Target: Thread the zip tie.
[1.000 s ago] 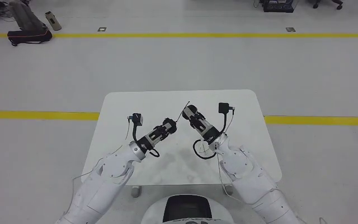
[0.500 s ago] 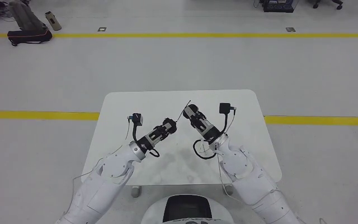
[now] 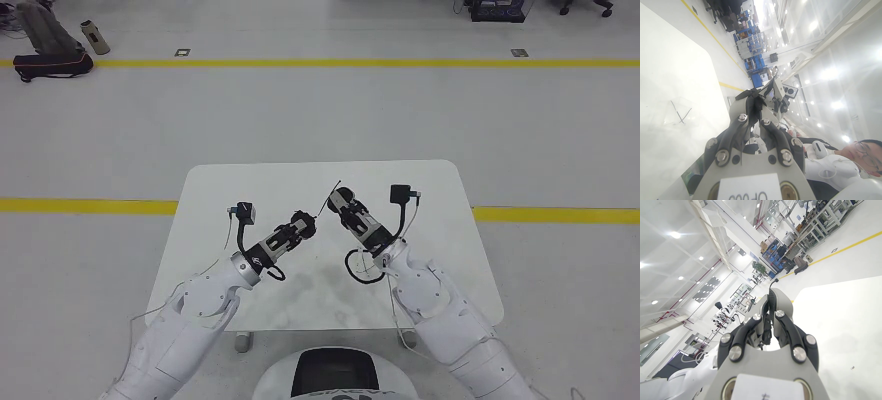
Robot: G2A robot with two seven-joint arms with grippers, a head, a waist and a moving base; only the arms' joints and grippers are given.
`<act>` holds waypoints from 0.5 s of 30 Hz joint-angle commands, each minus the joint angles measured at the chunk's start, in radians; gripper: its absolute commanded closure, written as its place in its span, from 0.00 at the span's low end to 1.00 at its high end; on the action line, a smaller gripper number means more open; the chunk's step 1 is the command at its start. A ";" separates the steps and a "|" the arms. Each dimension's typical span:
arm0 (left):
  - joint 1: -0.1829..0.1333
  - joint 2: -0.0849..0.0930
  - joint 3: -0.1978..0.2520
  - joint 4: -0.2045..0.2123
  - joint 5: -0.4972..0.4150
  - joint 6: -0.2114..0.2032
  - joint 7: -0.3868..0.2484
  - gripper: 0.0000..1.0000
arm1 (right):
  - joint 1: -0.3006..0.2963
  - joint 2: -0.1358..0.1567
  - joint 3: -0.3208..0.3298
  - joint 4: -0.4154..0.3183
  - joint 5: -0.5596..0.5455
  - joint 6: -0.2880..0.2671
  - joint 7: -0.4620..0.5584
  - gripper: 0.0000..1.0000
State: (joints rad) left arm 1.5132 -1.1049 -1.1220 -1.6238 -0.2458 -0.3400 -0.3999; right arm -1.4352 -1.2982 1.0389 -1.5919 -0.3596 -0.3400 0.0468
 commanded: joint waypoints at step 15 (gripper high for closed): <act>0.000 0.000 0.000 0.000 0.000 0.000 0.000 1.00 | 0.010 0.004 -0.009 -0.002 0.010 0.000 0.000 1.00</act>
State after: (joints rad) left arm 1.5132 -1.1049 -1.1220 -1.6238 -0.2458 -0.3400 -0.3999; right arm -1.4256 -1.2942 1.0309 -1.5942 -0.3509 -0.3400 0.0459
